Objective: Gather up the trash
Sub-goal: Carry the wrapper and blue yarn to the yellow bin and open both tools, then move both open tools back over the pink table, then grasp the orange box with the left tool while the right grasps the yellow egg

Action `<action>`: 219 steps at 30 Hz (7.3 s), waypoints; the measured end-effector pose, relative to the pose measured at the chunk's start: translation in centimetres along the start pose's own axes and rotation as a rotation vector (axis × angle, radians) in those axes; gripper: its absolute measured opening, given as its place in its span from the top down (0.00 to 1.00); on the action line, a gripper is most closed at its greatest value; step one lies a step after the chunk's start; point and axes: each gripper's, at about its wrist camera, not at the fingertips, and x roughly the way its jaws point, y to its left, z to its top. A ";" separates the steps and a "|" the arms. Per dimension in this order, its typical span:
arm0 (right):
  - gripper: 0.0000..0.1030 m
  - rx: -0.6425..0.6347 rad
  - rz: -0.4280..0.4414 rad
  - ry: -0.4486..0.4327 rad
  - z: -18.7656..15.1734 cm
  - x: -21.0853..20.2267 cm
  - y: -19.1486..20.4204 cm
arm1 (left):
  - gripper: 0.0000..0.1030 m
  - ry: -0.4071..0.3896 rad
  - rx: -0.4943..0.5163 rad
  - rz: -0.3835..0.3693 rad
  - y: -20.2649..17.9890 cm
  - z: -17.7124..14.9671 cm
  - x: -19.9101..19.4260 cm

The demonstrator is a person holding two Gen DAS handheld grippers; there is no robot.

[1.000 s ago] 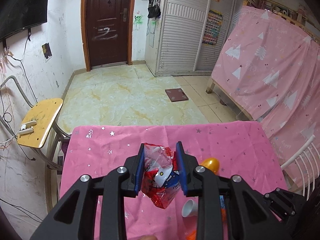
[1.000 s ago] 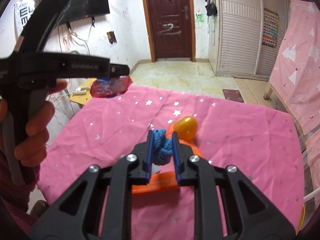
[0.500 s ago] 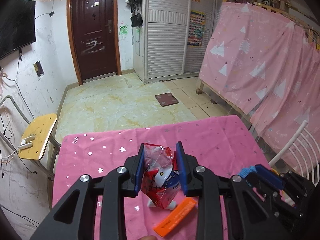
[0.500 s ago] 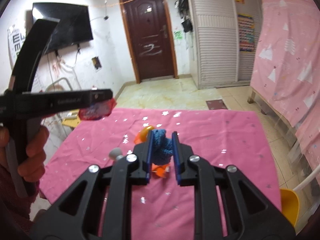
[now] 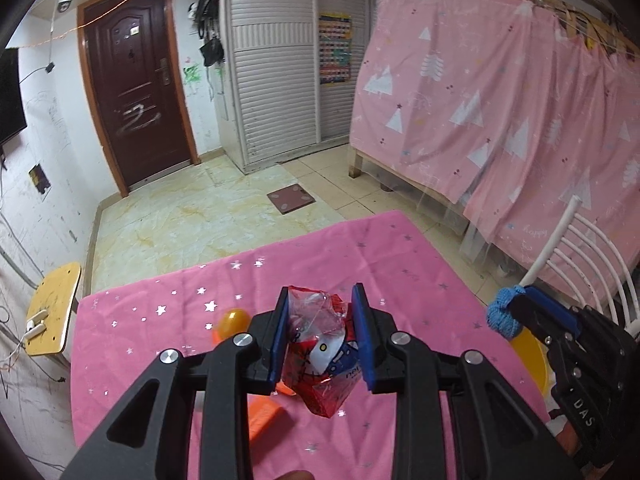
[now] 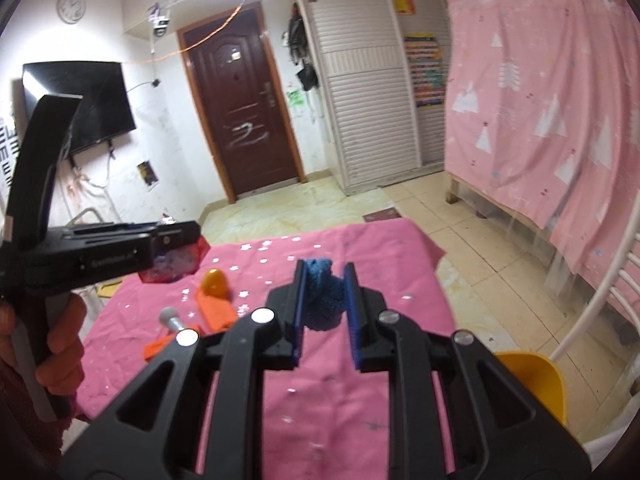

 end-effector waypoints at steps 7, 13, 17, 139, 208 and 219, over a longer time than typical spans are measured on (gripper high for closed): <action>0.84 0.052 -0.073 -0.035 -0.1 -1.8 -4.0 | 0.79 0.012 0.046 -0.046 -4.1 0.3 0.5; 0.83 0.108 -0.170 -0.023 -0.7 -2.7 -8.6 | 0.79 0.029 0.102 -0.108 -8.9 0.0 0.8; 0.83 0.139 -0.216 -0.004 -1.6 -3.1 -10.9 | 0.79 0.057 0.122 -0.157 -11.6 -0.1 1.5; 0.17 -0.219 0.153 0.387 -0.3 20.2 14.1 | 0.75 0.207 0.045 -0.154 10.2 -12.7 5.9; 0.64 -0.109 0.101 0.151 1.6 10.8 6.9 | 0.84 0.091 0.011 -0.082 8.2 -12.1 -1.3; 0.64 -0.040 0.036 0.067 2.0 6.3 1.8 | 0.84 0.050 0.125 -0.099 2.3 -10.0 -2.5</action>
